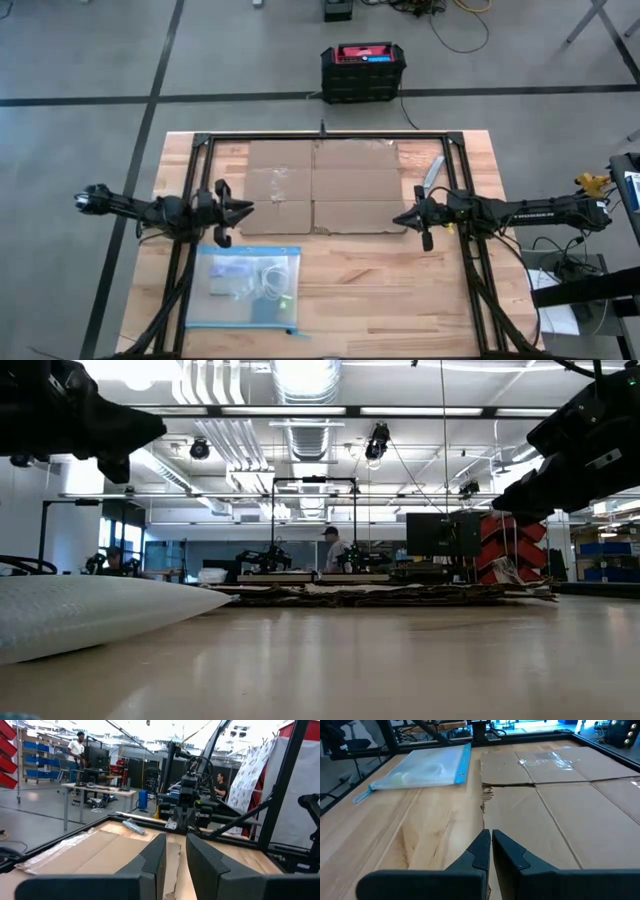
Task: Unpack boxes
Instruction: Return to Home Position
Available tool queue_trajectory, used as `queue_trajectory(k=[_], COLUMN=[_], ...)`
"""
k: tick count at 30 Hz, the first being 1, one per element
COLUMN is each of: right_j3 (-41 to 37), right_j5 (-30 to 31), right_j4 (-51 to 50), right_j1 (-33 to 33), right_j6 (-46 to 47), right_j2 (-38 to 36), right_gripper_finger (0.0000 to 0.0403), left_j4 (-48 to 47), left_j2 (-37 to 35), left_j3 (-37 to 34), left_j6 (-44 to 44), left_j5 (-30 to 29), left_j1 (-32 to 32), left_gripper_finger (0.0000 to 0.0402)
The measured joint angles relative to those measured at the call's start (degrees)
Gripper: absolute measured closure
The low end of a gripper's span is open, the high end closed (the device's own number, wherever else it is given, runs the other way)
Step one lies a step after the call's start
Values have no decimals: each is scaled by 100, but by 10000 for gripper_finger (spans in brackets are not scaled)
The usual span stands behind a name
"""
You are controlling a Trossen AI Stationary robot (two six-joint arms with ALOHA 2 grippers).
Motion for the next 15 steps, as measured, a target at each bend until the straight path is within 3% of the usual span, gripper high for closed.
queue_trajectory(k=[3,9,15], right_j3=[0,-1,-2], right_j5=[15,37,39], right_j4=[-117,-586,-579], right_j1=[6,13,13], right_j6=[0,0,-2], right_j2=[-79,-1333,-2049], right_gripper_finger=[400,400,400], left_j4=[-4,-46,-46], left_j2=[128,366,629], left_j3=[0,0,0], left_j6=[0,0,-13], left_j5=[2,4,5], left_j1=[0,2,2], left_gripper_finger=[343,343,343])
